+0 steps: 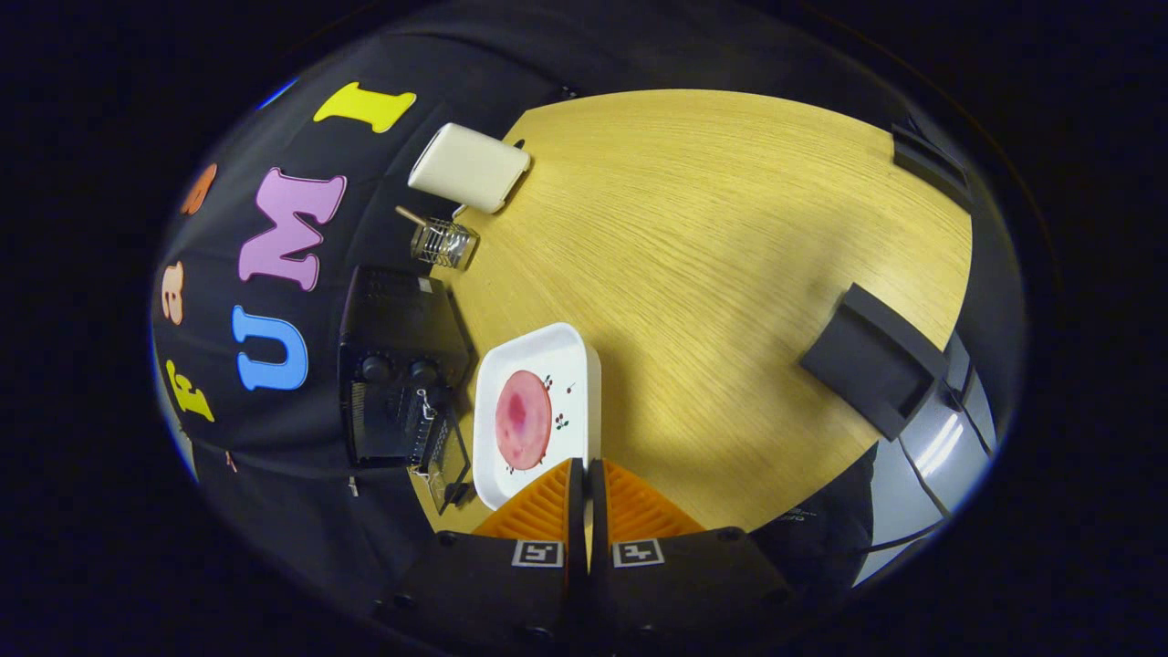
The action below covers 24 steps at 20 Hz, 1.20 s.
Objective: Open the toaster oven, put the food inside, and close the toaster oven door.
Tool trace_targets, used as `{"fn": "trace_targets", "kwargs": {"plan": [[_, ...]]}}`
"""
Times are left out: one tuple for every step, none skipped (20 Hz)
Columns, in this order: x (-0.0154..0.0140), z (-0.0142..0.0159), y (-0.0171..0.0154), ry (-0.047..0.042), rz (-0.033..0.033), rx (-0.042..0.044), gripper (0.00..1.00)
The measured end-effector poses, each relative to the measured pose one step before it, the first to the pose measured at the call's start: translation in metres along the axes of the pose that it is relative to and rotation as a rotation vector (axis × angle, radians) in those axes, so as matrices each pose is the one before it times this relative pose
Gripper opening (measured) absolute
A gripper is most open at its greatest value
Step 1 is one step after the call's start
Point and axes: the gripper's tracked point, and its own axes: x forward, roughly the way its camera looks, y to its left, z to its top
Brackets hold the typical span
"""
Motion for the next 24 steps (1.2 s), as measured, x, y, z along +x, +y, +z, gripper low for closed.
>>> {"fn": "trace_targets", "kwargs": {"plan": [[-0.00577,-0.0054,0.00812,-0.00345,0.01709,0.00169,0.05],[-0.00318,-0.00543,0.01013,-0.00088,0.01827,0.00025,0.05],[0.00001,-0.00388,0.01069,0.00002,0.01759,-0.00308,0.05],[-0.00056,-0.0066,0.00982,0.0023,0.0161,-0.00607,0.05],[0.0008,-0.00504,0.00982,0.00027,0.01318,-0.00628,0.05],[0.00007,-0.00612,0.00955,0.00256,0.01245,-0.00823,0.05],[0.00269,-0.00402,0.00915,-0.00134,0.01054,-0.00565,0.05],[0.00162,-0.00487,0.00833,0.00253,0.00887,-0.00447,0.05],[0.00499,-0.00429,0.00716,0.00051,0.00685,-0.00463,0.05],[0.00455,-0.00598,0.00856,0.00279,0.00323,-0.00485,0.05],[0.00568,-0.0026,0.00679,-0.00099,0.00222,-0.00529,0.05],[0.00656,-0.00199,0.00591,-0.00046,-0.00093,-0.00765,0.05],[0.00564,-0.00393,0.00331,-0.00029,-0.00821,-0.01284,0.05],[0.00552,-0.00258,0.00562,-0.00071,-0.00431,-0.0158,0.05],[0.00863,-0.003,0.00777,0.00645,-0.0002,-0.01333,0.05],[0.00786,-0.00217,0.00805,0.00812,0.00063,-0.00824,0.05],[0.00892,-0.00302,0.0084,0.00789,0.00605,-0.00556,0.05],[0.00816,-0.00303,0.00857,0.00365,0.00591,-0.00499,0.05],[0.00914,-0.0027,0.00909,0.00256,0.0083,-0.00602,0.05],[0.00952,-0.00332,0.00808,0.00277,0.00405,-0.00681,0.05],[0.01018,-0.00237,0.00827,0.00032,0.00508,0.00027,0.05],[0.00974,-0.00371,0.00762,0.00581,0.00412,0.00369,0.05],[0.01096,-0.00297,0.00768,0.00781,0.00488,0.00718,0.05],[0.01053,-0.00306,0.00735,0.00473,0.00399,0.0064,0.05]]}}
